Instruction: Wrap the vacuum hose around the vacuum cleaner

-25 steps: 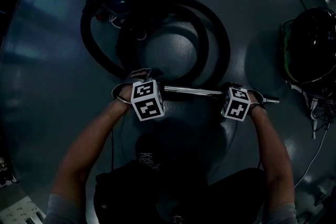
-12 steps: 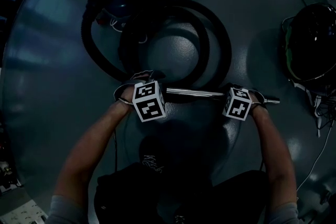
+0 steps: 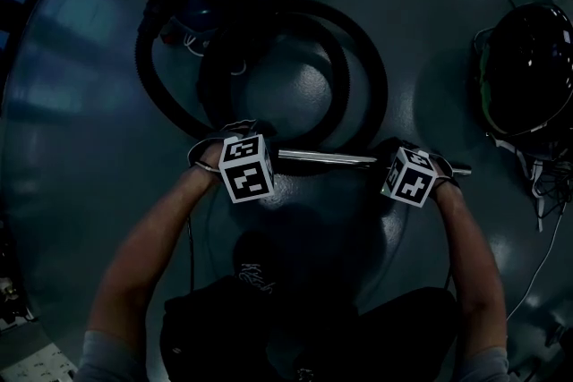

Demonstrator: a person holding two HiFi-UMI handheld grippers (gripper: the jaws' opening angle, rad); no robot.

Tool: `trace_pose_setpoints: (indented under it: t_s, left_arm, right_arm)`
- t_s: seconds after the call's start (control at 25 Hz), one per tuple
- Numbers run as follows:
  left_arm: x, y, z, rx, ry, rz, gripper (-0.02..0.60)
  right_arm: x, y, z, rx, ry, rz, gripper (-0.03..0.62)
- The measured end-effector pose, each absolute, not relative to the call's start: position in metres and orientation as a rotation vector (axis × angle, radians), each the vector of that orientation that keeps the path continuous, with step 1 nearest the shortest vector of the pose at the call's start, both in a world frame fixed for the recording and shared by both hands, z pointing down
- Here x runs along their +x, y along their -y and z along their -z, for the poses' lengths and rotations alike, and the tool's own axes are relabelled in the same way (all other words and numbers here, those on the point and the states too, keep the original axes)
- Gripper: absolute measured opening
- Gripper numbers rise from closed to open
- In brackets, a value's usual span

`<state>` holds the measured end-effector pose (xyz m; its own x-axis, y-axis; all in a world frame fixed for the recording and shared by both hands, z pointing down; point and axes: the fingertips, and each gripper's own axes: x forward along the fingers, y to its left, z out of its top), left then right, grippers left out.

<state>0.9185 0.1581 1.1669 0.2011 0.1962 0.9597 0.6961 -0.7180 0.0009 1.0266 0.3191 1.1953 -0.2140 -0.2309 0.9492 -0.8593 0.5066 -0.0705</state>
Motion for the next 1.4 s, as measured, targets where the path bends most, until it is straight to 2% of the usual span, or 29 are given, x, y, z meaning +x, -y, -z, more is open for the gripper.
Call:
trace_pose_setpoints:
  t_s: [0.52, 0.72, 0.88, 0.92, 1.08, 1.4]
  left_arm:
    - [0.922, -0.179, -1.129, -2.127, 0.853, 1.492, 0.268]
    - [0.935, -0.177, -1.085, -2.236, 0.793, 1.425, 0.139]
    - [0.936, -0.17, -1.039, -2.3, 0.734, 1.416, 0.008]
    - [0.935, -0.169, -1.026, -2.318, 0.734, 1.427, 0.008]
    - [0.924, -0.175, -0.959, -2.397, 0.781, 1.46, 0.008]
    - [0.911, -0.196, -0.794, -2.593, 0.716, 1.399, 0.008]
  right_arm:
    - [1.025, -0.303, -1.113, 1.305, 1.909, -0.813, 0.192]
    - [1.024, -0.298, -1.077, 1.423, 1.92, -0.851, 0.19]
    - [1.018, -0.298, -1.028, 1.512, 1.912, -0.85, 0.087]
    - [1.017, -0.298, -1.014, 1.538, 1.912, -0.858, 0.085]
    - [1.013, -0.296, -0.947, 1.655, 1.89, -0.887, 0.005]
    - [0.982, -0.304, -0.781, 1.886, 1.882, -0.958, 0.005]
